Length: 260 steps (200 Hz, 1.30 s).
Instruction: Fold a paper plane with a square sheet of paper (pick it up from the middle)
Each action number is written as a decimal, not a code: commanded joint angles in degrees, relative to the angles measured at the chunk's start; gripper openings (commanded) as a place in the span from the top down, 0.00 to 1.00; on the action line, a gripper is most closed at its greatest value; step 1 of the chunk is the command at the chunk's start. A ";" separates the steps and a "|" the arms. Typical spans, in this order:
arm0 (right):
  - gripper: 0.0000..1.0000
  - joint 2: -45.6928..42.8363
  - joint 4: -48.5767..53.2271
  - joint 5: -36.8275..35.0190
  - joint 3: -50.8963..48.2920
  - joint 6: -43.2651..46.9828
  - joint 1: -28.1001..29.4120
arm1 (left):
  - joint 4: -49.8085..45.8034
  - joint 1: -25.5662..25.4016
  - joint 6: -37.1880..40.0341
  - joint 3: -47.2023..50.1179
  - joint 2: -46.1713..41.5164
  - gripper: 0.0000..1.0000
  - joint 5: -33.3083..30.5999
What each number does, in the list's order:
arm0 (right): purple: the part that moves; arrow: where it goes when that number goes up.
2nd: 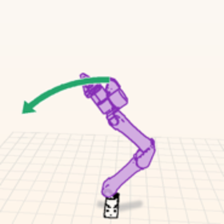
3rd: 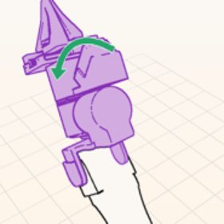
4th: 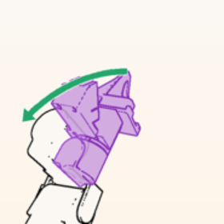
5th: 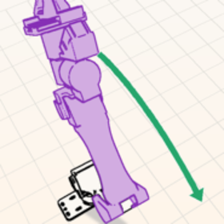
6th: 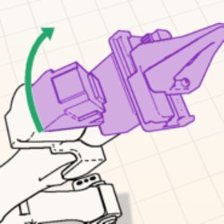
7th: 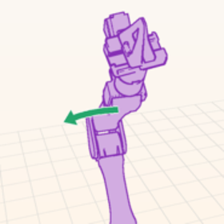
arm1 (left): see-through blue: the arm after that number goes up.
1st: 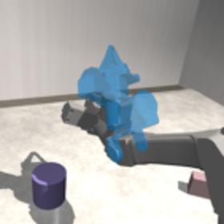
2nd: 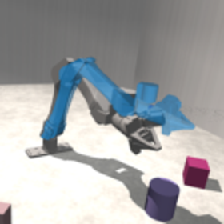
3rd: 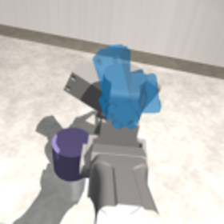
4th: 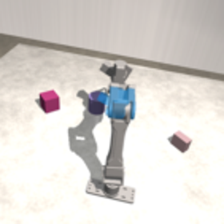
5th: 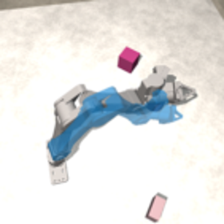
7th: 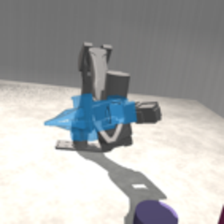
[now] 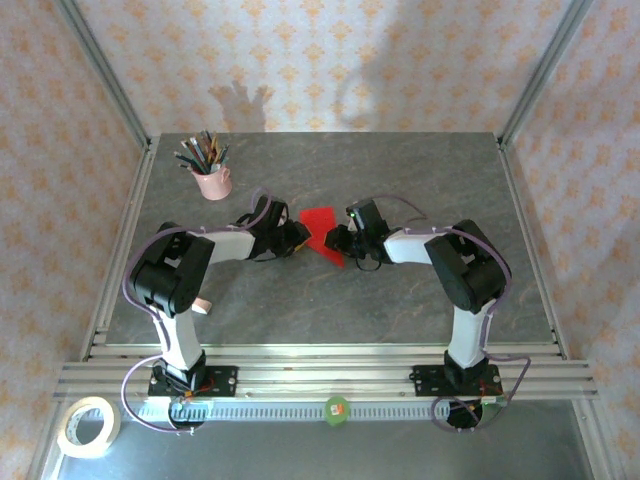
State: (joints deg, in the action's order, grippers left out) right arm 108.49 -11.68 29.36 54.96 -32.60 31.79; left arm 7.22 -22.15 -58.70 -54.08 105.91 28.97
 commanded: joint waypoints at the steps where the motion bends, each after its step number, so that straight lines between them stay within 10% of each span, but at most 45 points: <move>1: 0.72 2.78 2.64 -1.51 -1.71 0.08 -0.23 | -0.30 -0.37 -0.50 -1.76 1.13 0.68 1.35; 260: 0.72 3.22 2.89 -1.83 -1.62 0.30 -0.21 | -3.81 -0.61 3.48 -5.36 2.52 0.70 3.50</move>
State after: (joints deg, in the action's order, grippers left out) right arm 108.60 -11.70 29.58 54.96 -32.58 31.70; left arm 3.20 -22.52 -56.93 -58.46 108.14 30.24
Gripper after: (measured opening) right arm 0.281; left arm 0.301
